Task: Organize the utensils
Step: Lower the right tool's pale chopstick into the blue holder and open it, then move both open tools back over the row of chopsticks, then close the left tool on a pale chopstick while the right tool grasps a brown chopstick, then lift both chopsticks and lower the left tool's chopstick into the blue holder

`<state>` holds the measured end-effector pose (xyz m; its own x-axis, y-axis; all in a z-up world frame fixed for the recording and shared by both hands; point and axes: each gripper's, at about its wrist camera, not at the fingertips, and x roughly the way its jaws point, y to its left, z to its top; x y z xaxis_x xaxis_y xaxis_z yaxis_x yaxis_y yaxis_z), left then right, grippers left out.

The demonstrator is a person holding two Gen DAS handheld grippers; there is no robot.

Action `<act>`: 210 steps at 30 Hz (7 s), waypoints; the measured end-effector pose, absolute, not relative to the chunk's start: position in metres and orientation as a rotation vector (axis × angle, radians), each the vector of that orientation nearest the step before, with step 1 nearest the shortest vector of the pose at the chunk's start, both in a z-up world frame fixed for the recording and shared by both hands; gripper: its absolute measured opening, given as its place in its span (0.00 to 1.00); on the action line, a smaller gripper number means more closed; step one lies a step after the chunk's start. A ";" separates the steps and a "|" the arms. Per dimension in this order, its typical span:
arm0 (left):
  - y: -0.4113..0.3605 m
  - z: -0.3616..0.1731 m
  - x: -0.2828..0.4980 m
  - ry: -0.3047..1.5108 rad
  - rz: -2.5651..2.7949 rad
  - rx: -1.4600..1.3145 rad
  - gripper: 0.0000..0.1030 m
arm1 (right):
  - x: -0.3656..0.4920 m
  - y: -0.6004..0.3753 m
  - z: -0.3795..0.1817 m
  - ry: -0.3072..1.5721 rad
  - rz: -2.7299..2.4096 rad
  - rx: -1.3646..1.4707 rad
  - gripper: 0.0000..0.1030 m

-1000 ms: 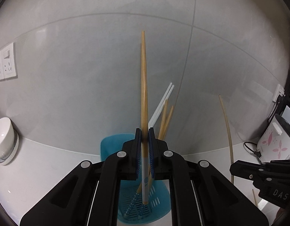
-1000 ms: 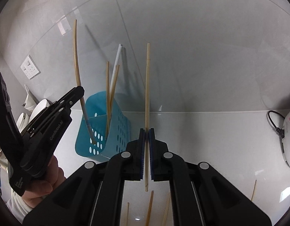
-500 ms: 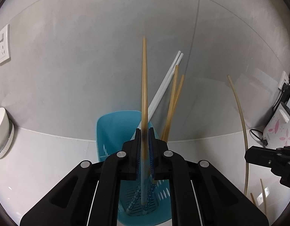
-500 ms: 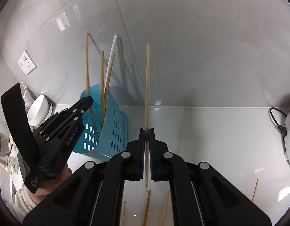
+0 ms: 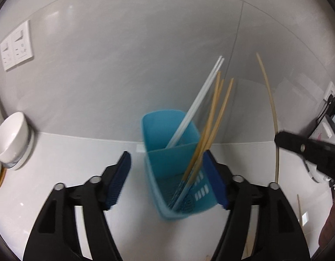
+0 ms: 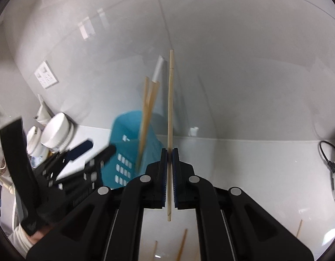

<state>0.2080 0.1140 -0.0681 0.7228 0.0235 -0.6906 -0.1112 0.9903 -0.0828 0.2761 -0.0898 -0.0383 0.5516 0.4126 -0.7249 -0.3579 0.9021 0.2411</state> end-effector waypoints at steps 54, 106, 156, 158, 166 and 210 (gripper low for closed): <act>0.186 -0.075 0.166 0.843 0.250 -0.217 0.94 | 0.285 0.000 -0.094 0.796 0.521 -0.016 0.14; 0.038 -0.143 0.075 1.095 0.062 -0.122 0.94 | 0.115 -0.267 -0.147 1.096 0.152 -0.085 0.89; 0.000 -0.210 0.103 1.484 0.144 -0.083 0.04 | 0.142 -0.282 -0.217 1.509 0.116 -0.112 0.06; 0.005 -0.212 0.083 1.478 0.146 -0.087 0.04 | 0.145 -0.283 -0.217 1.514 0.115 -0.112 0.06; 0.009 -0.200 0.068 1.427 0.134 -0.121 0.04 | 0.148 -0.285 -0.209 1.490 0.143 -0.088 0.06; 0.084 -0.036 0.088 0.865 0.021 -0.174 0.04 | 0.164 -0.143 -0.050 0.934 0.369 0.025 0.06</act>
